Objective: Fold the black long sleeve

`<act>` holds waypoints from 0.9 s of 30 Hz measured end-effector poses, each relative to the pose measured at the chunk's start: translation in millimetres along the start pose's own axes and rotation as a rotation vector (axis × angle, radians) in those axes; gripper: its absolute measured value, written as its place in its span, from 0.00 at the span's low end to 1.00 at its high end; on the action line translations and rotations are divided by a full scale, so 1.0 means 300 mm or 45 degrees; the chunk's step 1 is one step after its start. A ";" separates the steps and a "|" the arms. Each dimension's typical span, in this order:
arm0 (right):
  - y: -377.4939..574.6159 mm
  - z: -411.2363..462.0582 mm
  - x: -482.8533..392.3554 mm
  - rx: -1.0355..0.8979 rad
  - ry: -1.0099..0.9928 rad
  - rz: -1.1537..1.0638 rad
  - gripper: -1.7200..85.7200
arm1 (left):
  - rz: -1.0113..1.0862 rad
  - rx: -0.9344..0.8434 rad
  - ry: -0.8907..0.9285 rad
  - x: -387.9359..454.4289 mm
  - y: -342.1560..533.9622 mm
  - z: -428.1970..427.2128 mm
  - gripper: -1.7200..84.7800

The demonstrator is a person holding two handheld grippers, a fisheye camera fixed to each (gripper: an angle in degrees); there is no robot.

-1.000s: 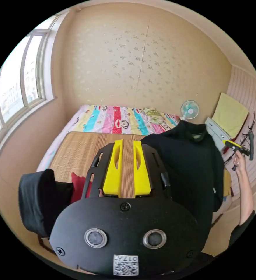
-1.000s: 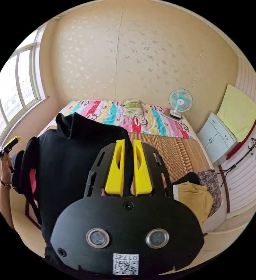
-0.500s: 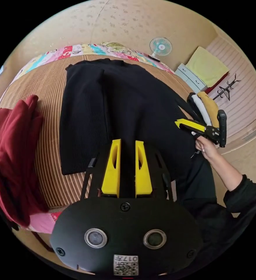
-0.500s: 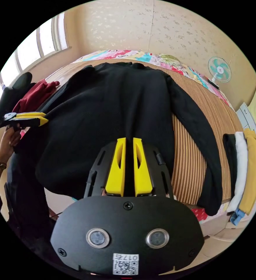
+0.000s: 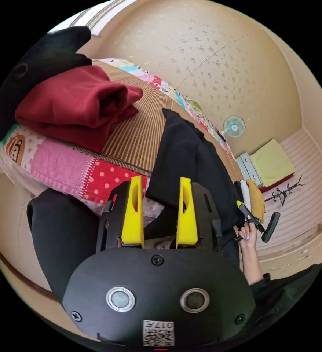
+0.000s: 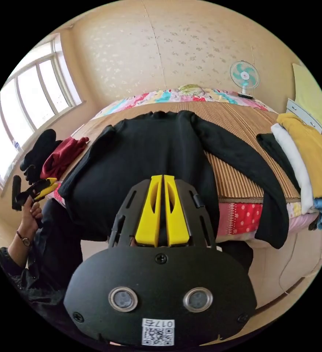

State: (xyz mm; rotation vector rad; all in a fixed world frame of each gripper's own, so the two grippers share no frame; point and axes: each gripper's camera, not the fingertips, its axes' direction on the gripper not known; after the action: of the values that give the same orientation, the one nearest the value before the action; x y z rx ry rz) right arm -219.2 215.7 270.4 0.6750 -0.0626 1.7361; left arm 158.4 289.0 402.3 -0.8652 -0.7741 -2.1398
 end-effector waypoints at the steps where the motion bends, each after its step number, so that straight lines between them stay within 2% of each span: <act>1: 0.007 0.001 -0.001 0.091 0.027 -0.021 0.03 | -0.015 -0.022 -0.023 -0.009 -0.014 0.010 0.16; 3: 0.019 0.073 0.016 0.057 0.129 -0.013 0.03 | 0.094 -0.025 -0.069 0.005 -0.052 -0.018 0.10; 5: 0.051 0.216 0.046 -0.171 0.231 -0.014 0.03 | 0.133 -0.072 -0.083 0.016 -0.084 -0.073 0.06; 7: 0.170 0.211 0.025 0.069 0.275 -0.154 0.02 | 0.221 0.077 0.011 0.039 -0.087 -0.229 0.04; 8: 0.184 0.212 0.022 0.078 0.285 -0.151 0.02 | 0.269 0.164 0.008 0.057 -0.092 -0.347 0.03; 10: 0.182 0.214 0.007 0.018 0.320 -0.158 0.02 | 0.336 0.275 -0.113 0.090 -0.115 -0.533 0.03; 12: 0.198 0.215 0.001 0.032 0.330 -0.181 0.02 | 0.393 0.394 -0.330 0.090 -0.175 -0.765 0.03; 14: 0.214 0.209 0.009 0.053 0.313 -0.162 0.02 | 0.258 0.486 -0.511 0.004 -0.232 -0.919 0.04; 16: 0.223 0.200 0.023 0.044 0.280 -0.130 0.02 | 0.008 0.596 -0.564 -0.156 -0.259 -1.064 0.05; 18: 0.231 0.191 0.035 0.044 0.253 -0.110 0.02 | -0.222 0.696 -0.343 -0.371 -0.214 -1.192 0.09; 20: 0.239 0.182 0.047 0.043 0.227 -0.086 0.02 | -0.300 0.722 -0.215 -0.476 -0.141 -1.195 0.14; 23: 0.256 0.168 0.060 0.050 0.201 -0.052 0.02 | -0.361 0.572 -0.189 -0.573 -0.051 -1.044 0.15; 25: 0.270 0.160 0.059 0.053 0.208 -0.056 0.02 | -0.409 0.476 -0.074 -0.642 -0.016 -0.946 0.17; 27: 0.280 0.154 0.057 0.057 0.216 -0.064 0.02 | -0.525 0.544 0.183 -0.747 0.038 -0.890 0.19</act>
State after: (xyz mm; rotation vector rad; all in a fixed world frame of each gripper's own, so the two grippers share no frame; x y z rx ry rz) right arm -279.0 188.6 342.3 0.5549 0.1101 1.7438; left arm 196.1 172.7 75.7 -0.3429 -1.3616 -2.2213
